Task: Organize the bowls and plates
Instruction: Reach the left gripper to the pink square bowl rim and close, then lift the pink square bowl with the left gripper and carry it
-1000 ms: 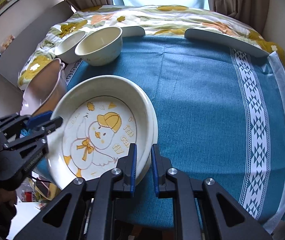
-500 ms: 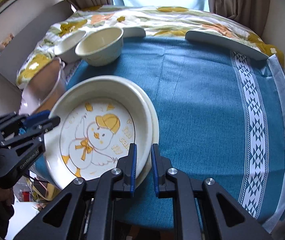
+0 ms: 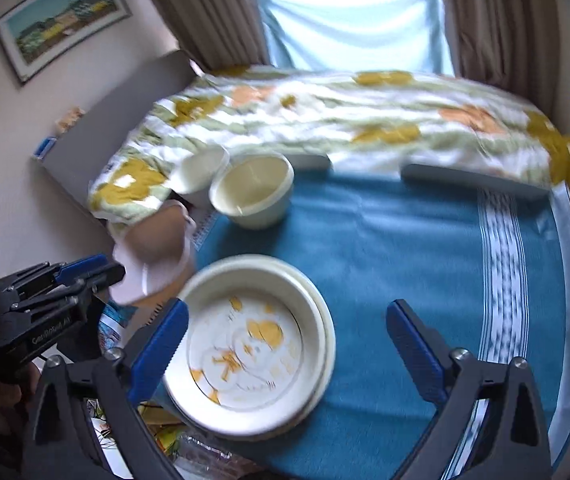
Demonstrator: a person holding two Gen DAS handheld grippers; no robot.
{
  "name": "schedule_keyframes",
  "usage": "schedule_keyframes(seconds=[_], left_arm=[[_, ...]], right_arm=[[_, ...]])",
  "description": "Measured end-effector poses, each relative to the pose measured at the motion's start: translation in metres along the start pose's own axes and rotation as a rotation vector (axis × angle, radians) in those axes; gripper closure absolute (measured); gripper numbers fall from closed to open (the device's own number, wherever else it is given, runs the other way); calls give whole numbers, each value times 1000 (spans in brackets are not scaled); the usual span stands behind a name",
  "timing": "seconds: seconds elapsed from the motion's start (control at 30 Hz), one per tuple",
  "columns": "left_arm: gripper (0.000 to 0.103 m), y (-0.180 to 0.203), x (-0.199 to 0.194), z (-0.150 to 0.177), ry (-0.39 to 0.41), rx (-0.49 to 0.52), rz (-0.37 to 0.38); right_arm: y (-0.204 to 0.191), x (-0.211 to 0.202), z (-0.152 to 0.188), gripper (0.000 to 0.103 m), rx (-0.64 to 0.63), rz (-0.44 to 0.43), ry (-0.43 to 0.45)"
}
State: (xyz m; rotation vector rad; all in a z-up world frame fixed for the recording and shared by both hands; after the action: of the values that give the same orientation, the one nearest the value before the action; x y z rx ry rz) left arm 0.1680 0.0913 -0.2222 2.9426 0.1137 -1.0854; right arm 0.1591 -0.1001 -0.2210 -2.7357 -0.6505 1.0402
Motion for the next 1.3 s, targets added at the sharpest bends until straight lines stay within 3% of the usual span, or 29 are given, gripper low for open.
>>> schedule_keyframes(seconds=[0.07, 0.23, 0.33, 0.4, 0.47, 0.63, 0.83, 0.93, 1.0, 1.13, 1.17, 1.27, 1.3], left_arm=[[0, -13, -11, -4, 32, -37, -29], [0, -51, -14, 9, -2, -167, -49], [0, -77, -10, 19, -11, -272, -41], [0, -92, -4, 27, -16, -334, -36], [0, -106, 6, 35, -25, -387, -37], [2, -128, 42, 56, -78, -484, -3], [36, -138, 94, 75, -173, -539, 53], [49, -137, 114, 81, -206, -544, 78], [61, -138, 123, 83, -222, -534, 82], [75, -135, 137, 90, -253, -519, 93], [81, -135, 139, 91, -255, -516, 93], [85, -136, 141, 90, -250, -518, 99], [85, -135, 141, 88, -249, -509, 94]], right_arm=[[-7, 4, -6, 4, -21, -43, 4], [-39, 31, -10, 1, -104, -154, -36], [-61, 52, -7, 1, -193, -167, -123], [-77, 63, -10, 1, -198, -204, -122], [-82, 78, -12, 1, -193, -181, -131], [-102, 132, 2, 1, -212, -203, -245], [-119, 177, 20, 1, -243, -239, -336], [-125, 192, 25, 16, -256, -258, -360], [-124, 199, 30, 40, -268, -252, -382], [-123, 213, 41, 64, -267, -235, -416], [-122, 214, 42, 75, -267, -233, -423], [-125, 217, 47, 89, -270, -236, -434], [-126, 218, 47, 89, -267, -239, -437]])
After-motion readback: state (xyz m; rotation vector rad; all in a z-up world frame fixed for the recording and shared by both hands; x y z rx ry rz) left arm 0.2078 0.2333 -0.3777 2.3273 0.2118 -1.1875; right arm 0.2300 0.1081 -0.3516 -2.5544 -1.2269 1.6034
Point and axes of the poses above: each gripper's, at about its wrist camera, not at the fingertips, and x roughly the way its jaws point, y to its right, z to its underside, the point moved 8 cm from there along x, roughly the way its jaws point, and after that the axes turned 14 degrees about y, right-handed, at the moved point
